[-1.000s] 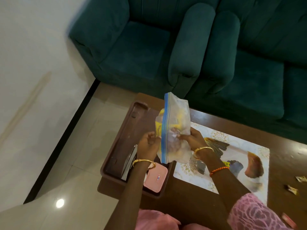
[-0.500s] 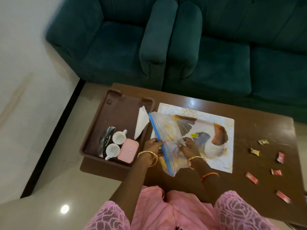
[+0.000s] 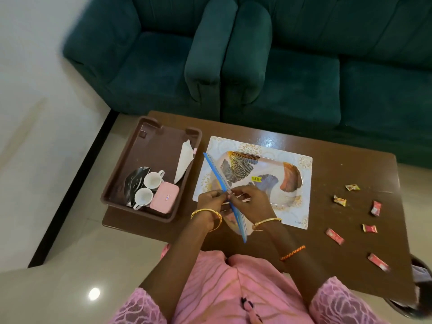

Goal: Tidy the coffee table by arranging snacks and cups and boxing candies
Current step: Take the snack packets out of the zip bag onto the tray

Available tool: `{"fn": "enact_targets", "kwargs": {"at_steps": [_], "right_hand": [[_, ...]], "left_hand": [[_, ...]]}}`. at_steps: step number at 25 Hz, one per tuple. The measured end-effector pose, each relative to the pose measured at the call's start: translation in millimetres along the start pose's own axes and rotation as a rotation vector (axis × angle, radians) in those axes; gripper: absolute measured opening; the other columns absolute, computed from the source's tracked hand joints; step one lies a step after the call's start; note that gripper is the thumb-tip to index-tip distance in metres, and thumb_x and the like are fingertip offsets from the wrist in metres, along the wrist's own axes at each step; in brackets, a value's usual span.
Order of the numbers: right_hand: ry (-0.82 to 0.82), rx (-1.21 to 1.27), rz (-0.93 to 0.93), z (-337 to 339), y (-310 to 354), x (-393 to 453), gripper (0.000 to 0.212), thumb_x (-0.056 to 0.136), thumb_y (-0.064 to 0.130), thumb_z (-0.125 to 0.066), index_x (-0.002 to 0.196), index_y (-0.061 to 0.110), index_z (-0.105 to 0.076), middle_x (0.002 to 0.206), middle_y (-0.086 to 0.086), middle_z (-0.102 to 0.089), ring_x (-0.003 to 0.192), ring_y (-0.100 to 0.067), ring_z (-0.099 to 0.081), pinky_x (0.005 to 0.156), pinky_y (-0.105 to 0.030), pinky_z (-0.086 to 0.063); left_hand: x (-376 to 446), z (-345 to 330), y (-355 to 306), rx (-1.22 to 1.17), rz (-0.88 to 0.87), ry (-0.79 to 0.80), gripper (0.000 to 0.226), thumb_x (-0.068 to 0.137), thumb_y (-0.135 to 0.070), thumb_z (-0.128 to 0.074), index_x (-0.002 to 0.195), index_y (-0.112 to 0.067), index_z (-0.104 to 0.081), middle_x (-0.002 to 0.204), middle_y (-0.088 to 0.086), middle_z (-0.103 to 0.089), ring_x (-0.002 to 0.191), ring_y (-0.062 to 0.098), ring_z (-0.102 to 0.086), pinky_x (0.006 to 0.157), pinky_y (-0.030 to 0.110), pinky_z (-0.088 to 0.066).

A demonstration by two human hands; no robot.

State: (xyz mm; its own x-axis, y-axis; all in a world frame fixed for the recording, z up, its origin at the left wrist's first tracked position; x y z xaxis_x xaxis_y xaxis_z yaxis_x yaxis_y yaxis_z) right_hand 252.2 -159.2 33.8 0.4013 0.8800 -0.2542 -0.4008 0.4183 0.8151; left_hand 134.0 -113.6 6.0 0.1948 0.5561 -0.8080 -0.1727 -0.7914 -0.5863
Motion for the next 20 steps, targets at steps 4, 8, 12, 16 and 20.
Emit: {"fn": "enact_targets", "kwargs": {"at_steps": [4, 8, 12, 16, 20], "right_hand": [[0.044, -0.097, 0.011, 9, 6, 3, 0.021, 0.078, 0.015, -0.07, 0.096, 0.004, -0.072, 0.094, -0.017, -0.072, 0.083, -0.026, -0.067, 0.079, -0.034, -0.053], [0.151, -0.207, -0.021, 17, 12, 15, 0.016, 0.079, 0.014, -0.067, 0.088, 0.003, -0.075, 0.085, -0.018, -0.074, 0.078, -0.025, -0.067, 0.073, -0.031, -0.052], [0.342, 0.246, -0.301, 16, 4, 16, 0.021, 0.085, 0.004, -0.063, 0.1, -0.01, -0.066, 0.094, -0.026, -0.068, 0.072, -0.027, -0.067, 0.068, -0.029, -0.061], [0.354, 0.333, -0.372, 12, 2, 8, 0.006, 0.084, 0.002, -0.062, 0.085, -0.003, -0.066, 0.068, -0.01, -0.06, 0.061, -0.015, -0.058, 0.053, -0.015, -0.055], [-0.085, -0.052, -0.207, 42, -9, 5, 0.01, 0.075, 0.005, -0.068, 0.081, -0.003, -0.069, 0.074, -0.018, -0.066, 0.07, -0.026, -0.059, 0.066, -0.03, -0.049]], "left_hand": [[-8, -8, 2, -0.096, 0.06, 0.008, 0.029, 0.094, -0.028, -0.047, 0.098, -0.003, -0.062, 0.08, 0.01, -0.066, 0.071, 0.024, -0.065, 0.062, 0.032, -0.057], [-16, -10, 4, -0.039, 0.002, 0.031, 0.017, 0.088, -0.013, -0.058, 0.099, -0.001, -0.064, 0.078, 0.011, -0.069, 0.064, 0.017, -0.07, 0.054, 0.023, -0.058], [-14, 1, 1, 0.008, -0.066, -0.029, 0.03, 0.074, -0.025, -0.076, 0.094, -0.002, -0.069, 0.079, 0.01, -0.073, 0.073, 0.022, -0.072, 0.066, 0.03, -0.06], [-18, -1, -5, 0.112, -0.127, -0.034, 0.013, 0.079, -0.02, -0.071, 0.078, -0.007, -0.069, 0.081, 0.015, -0.07, 0.068, 0.025, -0.068, 0.06, 0.032, -0.06], [-30, 26, -22, 0.637, -0.379, -0.369, 0.019, 0.078, -0.015, -0.064, 0.064, -0.001, -0.066, 0.073, 0.025, -0.068, 0.068, 0.037, -0.065, 0.062, 0.034, -0.053]]}}
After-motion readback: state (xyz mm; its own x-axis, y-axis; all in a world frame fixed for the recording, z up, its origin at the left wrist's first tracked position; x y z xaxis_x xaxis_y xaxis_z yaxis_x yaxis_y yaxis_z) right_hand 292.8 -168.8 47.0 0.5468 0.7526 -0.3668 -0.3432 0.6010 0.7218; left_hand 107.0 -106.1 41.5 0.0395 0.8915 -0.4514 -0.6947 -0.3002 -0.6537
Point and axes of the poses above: each hand's wrist, its own x-axis towards the middle knuckle, its own z-axis out of the back of the hand, y = z × x, the point moved 5 cm from there along x, towards the middle knuckle
